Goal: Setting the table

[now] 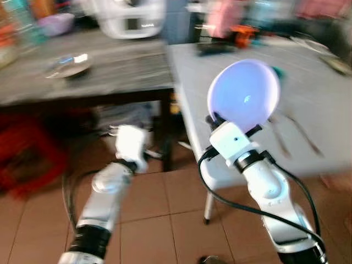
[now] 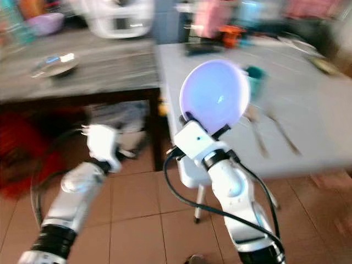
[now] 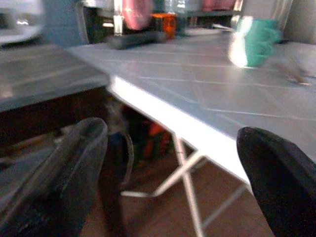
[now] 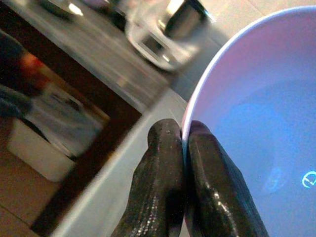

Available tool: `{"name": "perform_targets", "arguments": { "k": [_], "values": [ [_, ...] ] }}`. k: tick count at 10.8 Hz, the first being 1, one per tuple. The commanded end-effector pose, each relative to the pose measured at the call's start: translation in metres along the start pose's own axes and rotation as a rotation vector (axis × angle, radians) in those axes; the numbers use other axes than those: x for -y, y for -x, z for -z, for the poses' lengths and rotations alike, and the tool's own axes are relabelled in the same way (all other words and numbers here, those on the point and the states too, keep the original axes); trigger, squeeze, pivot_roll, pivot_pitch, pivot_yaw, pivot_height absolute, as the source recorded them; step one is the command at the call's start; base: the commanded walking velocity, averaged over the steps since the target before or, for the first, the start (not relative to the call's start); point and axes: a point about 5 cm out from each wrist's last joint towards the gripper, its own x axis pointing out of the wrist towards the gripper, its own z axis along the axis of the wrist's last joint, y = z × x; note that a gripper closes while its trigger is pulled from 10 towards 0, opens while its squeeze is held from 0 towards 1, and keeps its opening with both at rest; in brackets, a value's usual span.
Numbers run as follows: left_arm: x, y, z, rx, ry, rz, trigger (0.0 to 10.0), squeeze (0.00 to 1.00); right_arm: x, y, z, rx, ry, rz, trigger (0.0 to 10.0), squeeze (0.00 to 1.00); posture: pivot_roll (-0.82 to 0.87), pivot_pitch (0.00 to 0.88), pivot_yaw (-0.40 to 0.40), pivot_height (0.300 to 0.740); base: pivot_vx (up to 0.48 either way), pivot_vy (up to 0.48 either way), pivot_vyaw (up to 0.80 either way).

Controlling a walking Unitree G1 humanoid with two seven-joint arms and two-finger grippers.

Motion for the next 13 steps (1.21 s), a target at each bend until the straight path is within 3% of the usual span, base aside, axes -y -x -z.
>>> {"name": "perform_targets", "arguments": {
  "k": [1,6,13],
  "values": [
    [0.0078,-0.0021,0.0006,0.0,-0.009,0.026,10.0,0.0,0.005,0.0029,0.0004,-0.009,-0.024,0.036,10.0,0.0,-0.13,0.108,0.019,0.74,0.0,0.371,-0.8],
    [0.0097,-0.0022,0.0012,0.0,-0.007,0.027,10.0,0.0,-0.0005,0.0055,0.002,-0.017,-0.054,0.05,10.0,0.0,-0.12,0.108,0.024,0.74,0.0,0.379,-0.1],
    [0.0111,-0.0024,0.001,-0.003,-0.015,0.034,10.0,0.0,-0.0005,0.0057,0.0038,-0.02,-0.062,0.059,10.0,0.0,-0.12,0.111,0.029,0.74,0.0,0.385,0.71]
  ]
}}
